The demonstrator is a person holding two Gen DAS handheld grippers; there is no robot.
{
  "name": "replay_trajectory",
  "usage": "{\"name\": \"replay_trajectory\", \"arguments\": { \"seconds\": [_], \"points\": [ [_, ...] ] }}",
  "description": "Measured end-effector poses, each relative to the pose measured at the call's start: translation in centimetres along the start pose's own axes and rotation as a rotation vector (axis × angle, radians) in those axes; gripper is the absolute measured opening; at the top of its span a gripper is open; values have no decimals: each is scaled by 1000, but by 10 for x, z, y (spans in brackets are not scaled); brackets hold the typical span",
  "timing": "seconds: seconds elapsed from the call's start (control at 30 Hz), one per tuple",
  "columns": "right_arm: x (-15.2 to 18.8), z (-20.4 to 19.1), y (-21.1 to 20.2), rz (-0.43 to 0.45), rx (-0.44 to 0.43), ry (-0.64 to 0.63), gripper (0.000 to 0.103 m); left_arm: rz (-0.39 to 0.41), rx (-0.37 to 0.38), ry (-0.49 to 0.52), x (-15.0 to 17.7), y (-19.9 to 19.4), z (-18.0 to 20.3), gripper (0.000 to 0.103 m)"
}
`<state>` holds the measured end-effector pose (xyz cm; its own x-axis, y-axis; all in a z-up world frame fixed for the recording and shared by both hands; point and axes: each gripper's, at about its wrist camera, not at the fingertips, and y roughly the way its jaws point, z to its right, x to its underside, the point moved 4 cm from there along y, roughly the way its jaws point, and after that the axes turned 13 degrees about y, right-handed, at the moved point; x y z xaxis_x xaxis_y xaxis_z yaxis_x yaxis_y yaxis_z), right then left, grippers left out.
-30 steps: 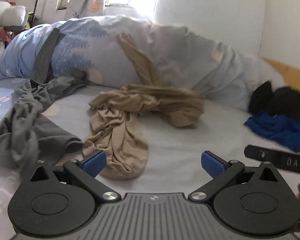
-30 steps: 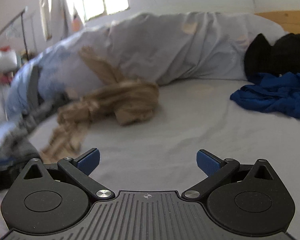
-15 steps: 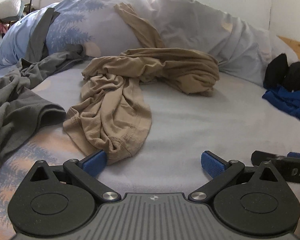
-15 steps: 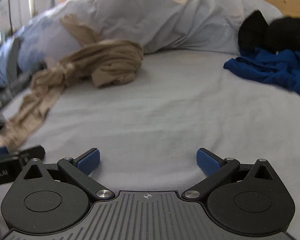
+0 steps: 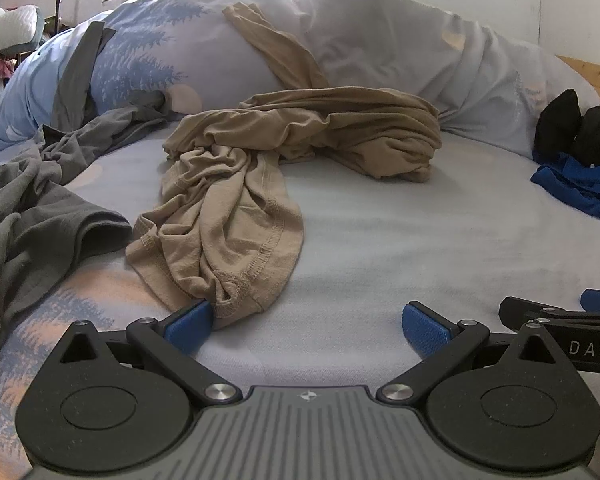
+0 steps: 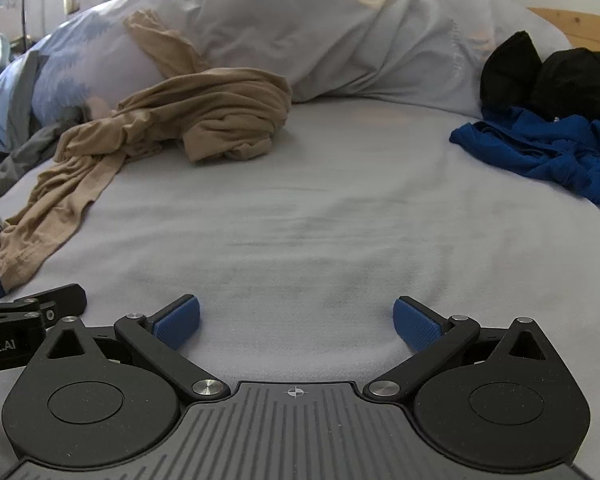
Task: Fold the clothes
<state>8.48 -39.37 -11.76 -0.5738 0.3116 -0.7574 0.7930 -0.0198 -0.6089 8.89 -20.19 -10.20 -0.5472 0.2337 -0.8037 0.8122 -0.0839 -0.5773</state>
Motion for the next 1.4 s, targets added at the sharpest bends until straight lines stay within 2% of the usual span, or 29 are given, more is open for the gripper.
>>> {"name": "replay_trajectory", "arguments": {
  "seconds": [1.4],
  "points": [
    [1, -1, 0, 4, 8, -12, 103, 5, -2, -4, -1, 3, -2, 103]
  ]
}}
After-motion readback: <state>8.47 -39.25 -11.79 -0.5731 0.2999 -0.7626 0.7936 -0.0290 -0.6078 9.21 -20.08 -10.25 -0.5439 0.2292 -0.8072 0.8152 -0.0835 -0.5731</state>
